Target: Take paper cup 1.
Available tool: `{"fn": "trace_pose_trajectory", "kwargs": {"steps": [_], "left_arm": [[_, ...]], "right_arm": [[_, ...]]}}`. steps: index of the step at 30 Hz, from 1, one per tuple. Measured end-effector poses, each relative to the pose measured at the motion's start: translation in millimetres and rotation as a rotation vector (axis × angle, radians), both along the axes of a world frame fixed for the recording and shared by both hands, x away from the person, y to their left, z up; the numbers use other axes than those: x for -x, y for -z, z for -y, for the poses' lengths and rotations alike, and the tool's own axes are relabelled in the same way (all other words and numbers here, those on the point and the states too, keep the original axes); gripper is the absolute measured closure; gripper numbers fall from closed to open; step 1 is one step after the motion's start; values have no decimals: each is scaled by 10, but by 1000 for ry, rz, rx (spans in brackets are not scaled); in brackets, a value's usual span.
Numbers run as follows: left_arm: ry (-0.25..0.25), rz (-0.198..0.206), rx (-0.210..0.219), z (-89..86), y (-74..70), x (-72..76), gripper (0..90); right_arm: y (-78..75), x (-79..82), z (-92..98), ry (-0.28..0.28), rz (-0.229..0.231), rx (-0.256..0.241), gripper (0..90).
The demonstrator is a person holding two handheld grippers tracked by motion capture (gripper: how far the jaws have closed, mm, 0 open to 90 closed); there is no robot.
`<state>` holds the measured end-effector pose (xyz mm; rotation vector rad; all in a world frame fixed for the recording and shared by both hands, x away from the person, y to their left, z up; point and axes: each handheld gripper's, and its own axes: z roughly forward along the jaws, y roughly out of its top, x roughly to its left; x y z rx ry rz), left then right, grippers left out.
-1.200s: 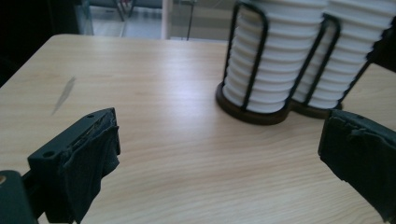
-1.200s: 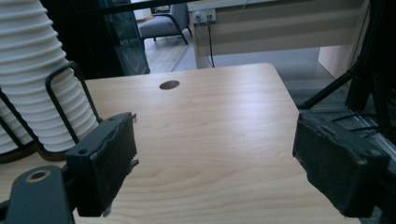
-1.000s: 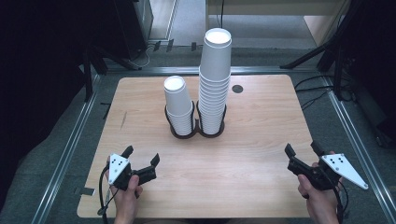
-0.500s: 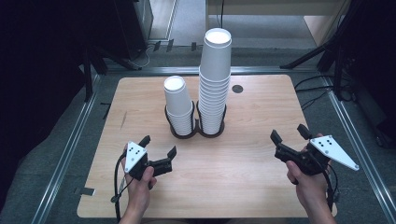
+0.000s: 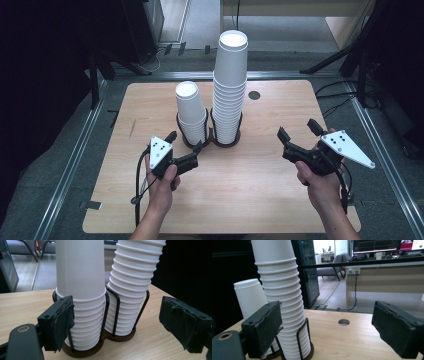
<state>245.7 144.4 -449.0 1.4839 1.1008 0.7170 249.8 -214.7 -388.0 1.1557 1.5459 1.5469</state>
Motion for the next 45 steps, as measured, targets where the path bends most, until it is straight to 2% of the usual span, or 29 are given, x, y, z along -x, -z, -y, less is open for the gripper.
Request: {"fn": "trace_pose_trajectory", "kwargs": {"steps": [1,6,8,18,24,27,32,40,43,45], "left_arm": [[0,0,0,0,0,0,119],[62,12,15,84,-36,-66,57],[71,11,17,101,-48,-98,7],[82,1,17,197,-82,-264,7],[90,-5,-5,271,-45,-356,7],[96,7,-4,316,-54,-386,7],[81,20,-26,453,-80,-462,7],[59,7,-13,665,-58,-626,7],[37,21,4,738,-56,-682,7],[25,33,1,780,-59,-718,7]], "right_arm": [[0,0,0,0,0,0,96],[-85,-76,-155,-24,8,7,93],[-118,-102,-214,-37,13,12,90],[-300,-249,-546,-91,22,27,65],[-364,-355,-738,-101,19,32,63],[-400,-419,-822,-106,11,31,63],[-480,-548,-937,-111,4,20,63],[-568,-747,-1077,-115,-1,16,52],[-602,-822,-1122,-114,-10,14,52],[-624,-874,-1144,-113,-22,-1,52]]}}
